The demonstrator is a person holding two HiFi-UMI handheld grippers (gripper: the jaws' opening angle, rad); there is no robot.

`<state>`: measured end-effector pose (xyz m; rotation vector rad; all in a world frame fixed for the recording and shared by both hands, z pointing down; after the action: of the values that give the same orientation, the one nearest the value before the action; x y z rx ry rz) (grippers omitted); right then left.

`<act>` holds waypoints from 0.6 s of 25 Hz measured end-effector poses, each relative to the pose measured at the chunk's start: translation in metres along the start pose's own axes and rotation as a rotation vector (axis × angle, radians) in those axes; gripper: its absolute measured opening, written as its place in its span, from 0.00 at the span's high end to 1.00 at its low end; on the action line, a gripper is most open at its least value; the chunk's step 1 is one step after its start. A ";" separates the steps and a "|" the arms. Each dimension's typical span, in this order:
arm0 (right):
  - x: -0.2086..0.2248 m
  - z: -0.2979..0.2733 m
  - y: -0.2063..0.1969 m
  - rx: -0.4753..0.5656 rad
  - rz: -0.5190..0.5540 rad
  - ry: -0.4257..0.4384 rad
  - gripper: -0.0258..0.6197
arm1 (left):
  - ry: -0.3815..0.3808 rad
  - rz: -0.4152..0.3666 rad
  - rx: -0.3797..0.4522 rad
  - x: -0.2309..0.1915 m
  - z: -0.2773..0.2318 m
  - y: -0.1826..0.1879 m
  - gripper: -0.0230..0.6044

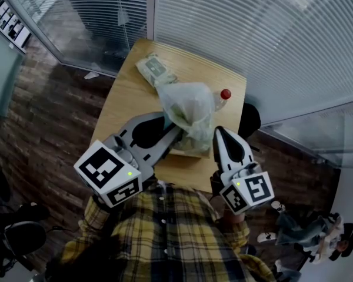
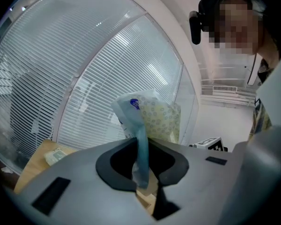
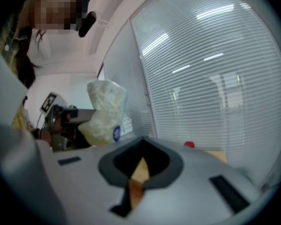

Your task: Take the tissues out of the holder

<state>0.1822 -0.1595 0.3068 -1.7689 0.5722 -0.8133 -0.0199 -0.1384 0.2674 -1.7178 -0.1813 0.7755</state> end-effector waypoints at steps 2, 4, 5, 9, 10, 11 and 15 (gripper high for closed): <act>0.000 0.000 0.000 -0.002 0.001 0.000 0.94 | 0.000 -0.001 -0.003 0.000 0.000 0.000 0.87; 0.000 0.000 0.001 -0.002 0.001 0.000 0.94 | -0.001 -0.002 -0.010 0.000 0.000 0.000 0.87; 0.000 0.000 0.001 -0.001 0.001 -0.001 0.94 | -0.002 -0.002 -0.013 0.000 0.000 0.000 0.87; -0.002 -0.001 0.002 -0.004 0.003 -0.001 0.94 | -0.006 -0.007 -0.021 0.000 0.001 0.000 0.87; -0.003 -0.001 0.002 -0.004 0.003 0.000 0.94 | -0.006 -0.009 -0.023 0.000 0.001 0.000 0.87; -0.003 -0.001 0.002 -0.004 0.003 0.000 0.94 | -0.006 -0.011 -0.025 0.000 0.001 0.000 0.87; -0.003 -0.001 0.001 -0.005 0.004 0.000 0.94 | -0.007 -0.010 -0.028 0.000 0.000 -0.001 0.87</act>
<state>0.1793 -0.1579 0.3049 -1.7720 0.5777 -0.8098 -0.0198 -0.1378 0.2685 -1.7394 -0.2060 0.7745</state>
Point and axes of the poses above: the fingertips, and each gripper's own axes: z backward along the fingers, x to its right, y out of its top, the point moved 8 cm from there along z, backward along the fingers, and after that the axes turned 5 degrees about y, right-handed, at the moved point
